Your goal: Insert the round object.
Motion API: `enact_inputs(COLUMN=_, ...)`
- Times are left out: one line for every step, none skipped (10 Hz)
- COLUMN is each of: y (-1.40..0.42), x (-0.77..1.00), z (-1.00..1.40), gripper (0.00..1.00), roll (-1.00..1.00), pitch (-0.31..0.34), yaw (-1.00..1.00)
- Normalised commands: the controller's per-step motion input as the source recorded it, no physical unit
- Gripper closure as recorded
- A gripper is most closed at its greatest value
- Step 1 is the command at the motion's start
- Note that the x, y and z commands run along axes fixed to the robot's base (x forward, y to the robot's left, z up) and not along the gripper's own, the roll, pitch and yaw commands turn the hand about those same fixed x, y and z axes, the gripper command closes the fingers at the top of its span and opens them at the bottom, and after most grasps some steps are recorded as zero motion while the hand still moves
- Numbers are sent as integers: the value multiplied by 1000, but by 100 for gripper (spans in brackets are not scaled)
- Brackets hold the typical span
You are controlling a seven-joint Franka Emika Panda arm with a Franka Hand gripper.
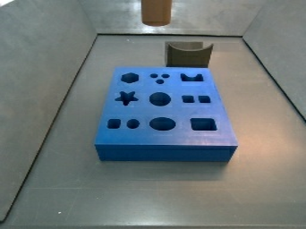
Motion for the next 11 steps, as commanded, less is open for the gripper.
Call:
enact_inputs(y=-20, x=497, z=-1000, gripper=100, roll=9, pitch=-37, yaw=-86)
enact_inputs(y=0, x=374, z=-1000, gripper=100, roll=24, pitch=-46, yaw=-94)
enact_inputs(y=0, x=254, z=-1000, gripper=100, roll=56, pitch=-44, yaw=-80)
enact_inputs(y=0, x=0, z=-1000, gripper=100, roll=101, pitch=-67, yaw=-49)
enact_inputs(y=0, x=-186, z=-960, gripper=100, roll=100, pitch=-120, yaw=-69)
enact_inputs(y=0, x=-206, z=-929, gripper=100, roll=76, pitch=-154, yaw=-71)
enact_inputs(y=11, x=-37, z=-717, gripper=100, roll=0, pitch=-76, yaw=-66)
enact_inputs(y=11, x=0, z=-589, gripper=100, roll=0, pitch=0, yaw=-63)
enact_inputs(y=37, x=54, z=-491, gripper=100, roll=-9, pitch=0, yaw=-89)
enact_inputs(y=111, x=0, z=-403, gripper=100, roll=-14, pitch=0, yaw=-91)
enact_inputs(y=106, x=0, z=-369, gripper=100, roll=0, pitch=0, yaw=-80)
